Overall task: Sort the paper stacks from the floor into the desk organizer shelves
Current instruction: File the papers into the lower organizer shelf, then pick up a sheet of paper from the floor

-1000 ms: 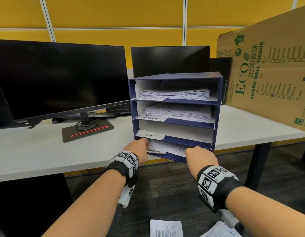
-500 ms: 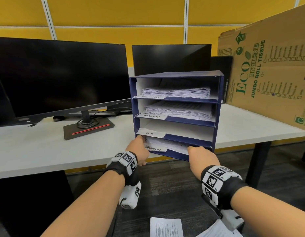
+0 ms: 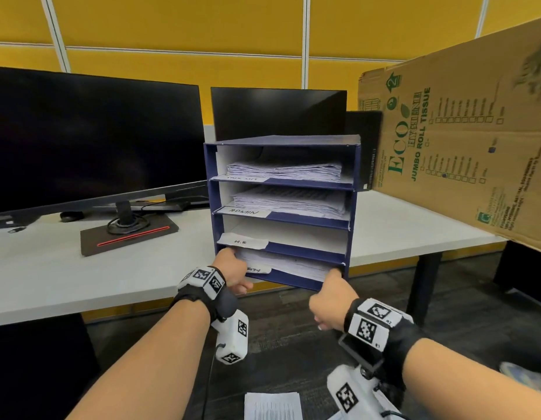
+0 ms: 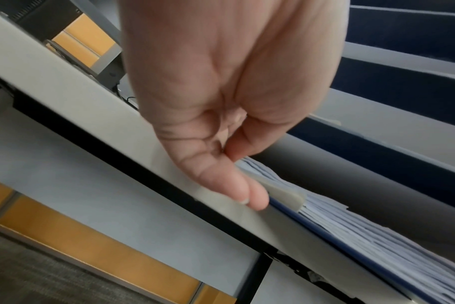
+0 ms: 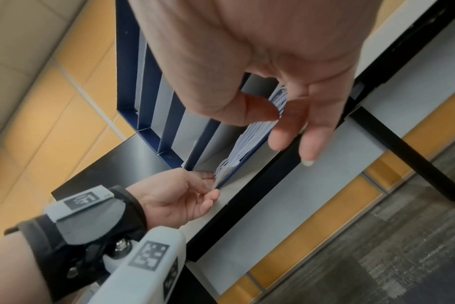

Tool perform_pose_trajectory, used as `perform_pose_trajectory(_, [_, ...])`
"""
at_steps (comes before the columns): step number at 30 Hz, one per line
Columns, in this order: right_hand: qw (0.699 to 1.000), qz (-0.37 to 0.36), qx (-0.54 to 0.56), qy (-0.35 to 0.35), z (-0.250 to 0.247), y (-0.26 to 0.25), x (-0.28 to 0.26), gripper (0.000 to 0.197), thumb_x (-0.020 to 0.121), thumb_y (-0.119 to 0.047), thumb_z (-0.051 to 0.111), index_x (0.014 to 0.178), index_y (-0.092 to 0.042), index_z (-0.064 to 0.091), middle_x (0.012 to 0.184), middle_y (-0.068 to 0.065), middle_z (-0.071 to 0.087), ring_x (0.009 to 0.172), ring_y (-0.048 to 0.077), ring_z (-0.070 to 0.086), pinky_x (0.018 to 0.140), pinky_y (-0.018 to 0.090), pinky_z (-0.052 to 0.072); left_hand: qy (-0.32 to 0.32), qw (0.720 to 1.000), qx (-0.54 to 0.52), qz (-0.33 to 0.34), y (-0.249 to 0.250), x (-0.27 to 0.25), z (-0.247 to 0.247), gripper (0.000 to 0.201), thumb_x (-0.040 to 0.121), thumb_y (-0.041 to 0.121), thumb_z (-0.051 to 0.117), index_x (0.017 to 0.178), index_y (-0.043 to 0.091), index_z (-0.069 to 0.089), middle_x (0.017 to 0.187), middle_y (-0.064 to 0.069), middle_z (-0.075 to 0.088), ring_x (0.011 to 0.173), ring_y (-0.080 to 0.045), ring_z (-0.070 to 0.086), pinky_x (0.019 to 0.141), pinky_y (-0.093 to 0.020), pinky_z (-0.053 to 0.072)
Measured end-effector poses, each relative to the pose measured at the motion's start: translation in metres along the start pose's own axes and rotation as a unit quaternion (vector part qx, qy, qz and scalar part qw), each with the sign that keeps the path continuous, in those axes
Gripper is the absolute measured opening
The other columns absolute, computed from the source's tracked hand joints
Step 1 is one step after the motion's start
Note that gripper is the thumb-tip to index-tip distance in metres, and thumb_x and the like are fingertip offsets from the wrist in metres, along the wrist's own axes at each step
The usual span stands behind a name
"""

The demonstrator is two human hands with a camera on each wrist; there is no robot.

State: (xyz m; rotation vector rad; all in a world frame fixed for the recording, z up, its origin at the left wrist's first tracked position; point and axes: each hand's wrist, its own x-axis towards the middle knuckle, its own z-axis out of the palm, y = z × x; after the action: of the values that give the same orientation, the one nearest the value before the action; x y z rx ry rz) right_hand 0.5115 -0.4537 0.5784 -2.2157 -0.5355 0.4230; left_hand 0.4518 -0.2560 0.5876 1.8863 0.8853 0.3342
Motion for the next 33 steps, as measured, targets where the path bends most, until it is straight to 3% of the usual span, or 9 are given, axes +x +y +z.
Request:
perform_pose_trajectory(6, [0.998,0.007,0.068,0.003,0.004,-0.002,0.003,0.053,0.076,0.003,0.052,0.126,0.001,0.034,0.098,0.021,0.054,0.081,0.034,0.062,0.068,0.043,0.059,-0.014,1.0,0.005,0.013,-0.003,0.001,-0.002,0.053,0.093,-0.005,0.029,0.142,0.015,0.036,0.136,-0.017,0.047,0.063,-0.024,0.069,0.046,-0.029,0.056])
perform_pose_trajectory(11, [0.999,0.004,0.05,0.005,0.004,0.002,0.007,0.048,0.078,0.0,0.052,0.123,0.0,0.037,0.098,0.02,0.058,0.078,0.031,0.064,0.062,0.036,0.057,-0.024,1.0,0.006,0.014,-0.004,-0.002,-0.004,0.059,0.095,-0.005,0.028,0.149,0.02,0.028,0.138,-0.02,0.045,0.063,-0.024,0.068,0.049,-0.029,0.057])
perform_pose_trajectory(15, [1.0,0.007,0.011,0.016,0.004,0.004,0.01,0.043,0.077,-0.004,0.053,0.117,-0.006,0.036,0.108,0.022,0.059,0.093,0.035,0.065,0.081,0.046,0.057,-0.01,1.0,0.018,0.012,0.0,-0.013,-0.004,0.062,0.097,-0.004,0.032,0.152,0.02,0.019,0.149,-0.019,0.036,0.066,-0.023,0.067,0.052,-0.03,0.057])
perform_pose_trajectory(19, [1.0,0.024,-0.005,0.01,0.008,0.005,0.011,0.073,0.079,-0.006,0.054,0.142,-0.015,0.018,0.119,0.018,0.052,0.104,0.032,0.061,0.09,0.043,0.054,0.024,0.998,0.052,0.026,0.001,-0.027,-0.005,0.062,0.097,-0.004,0.037,0.153,0.018,0.019,0.151,-0.017,0.034,0.065,-0.022,0.064,0.054,-0.029,0.054])
perform_pose_trajectory(21, [1.0,0.022,-0.007,0.011,0.007,0.002,0.007,0.065,0.077,-0.006,0.055,0.136,-0.009,0.027,0.11,0.016,0.054,0.102,0.033,0.062,0.085,0.04,0.055,0.028,0.997,0.063,0.03,0.002,-0.034,-0.009,0.064,0.097,-0.005,0.037,0.154,0.018,0.017,0.152,-0.018,0.033,0.061,-0.02,0.063,0.054,-0.029,0.054])
perform_pose_trajectory(23, [1.0,0.002,-0.03,0.01,0.001,-0.004,-0.004,0.041,0.079,-0.006,0.054,0.119,-0.003,0.043,0.096,0.014,0.058,0.092,0.033,0.066,0.074,0.039,0.056,0.011,0.996,0.082,0.032,0.0,-0.045,-0.017,0.063,0.096,-0.006,0.037,0.153,0.014,0.02,0.155,-0.019,0.028,0.06,-0.02,0.063,0.051,-0.028,0.055])
perform_pose_trajectory(27, [0.996,-0.063,-0.054,-0.022,-0.004,-0.012,-0.028,0.028,0.084,-0.008,0.054,0.111,-0.011,0.063,0.096,0.014,0.068,0.077,0.03,0.07,0.07,0.041,0.06,-0.051,0.987,0.152,0.015,-0.008,-0.08,-0.034,0.053,0.096,-0.007,0.038,0.147,0.008,0.036,0.153,-0.019,0.032,0.077,-0.029,0.071,0.04,-0.022,0.052])
perform_pose_trajectory(30, [0.99,-0.079,-0.078,-0.09,0.004,-0.017,-0.049,0.019,0.089,-0.005,0.052,0.1,-0.014,0.065,0.084,0.013,0.067,0.057,0.022,0.066,0.057,0.035,0.059,-0.051,0.978,0.201,0.004,-0.021,-0.112,-0.047,0.044,0.095,-0.005,0.041,0.135,0.009,0.05,0.141,-0.018,0.049,0.085,-0.035,0.071,0.04,-0.021,0.05])
perform_pose_trajectory(33, [0.978,-0.089,-0.118,-0.149,0.019,-0.015,-0.06,0.019,0.089,-0.004,0.054,0.102,-0.013,0.066,0.08,0.007,0.067,0.055,0.018,0.063,0.048,0.026,0.054,-0.038,0.98,0.194,-0.017,-0.042,-0.133,-0.058,0.041,0.095,-0.002,0.044,0.131,0.013,0.053,0.135,-0.014,0.052,0.089,-0.033,0.071,0.046,-0.022,0.053])
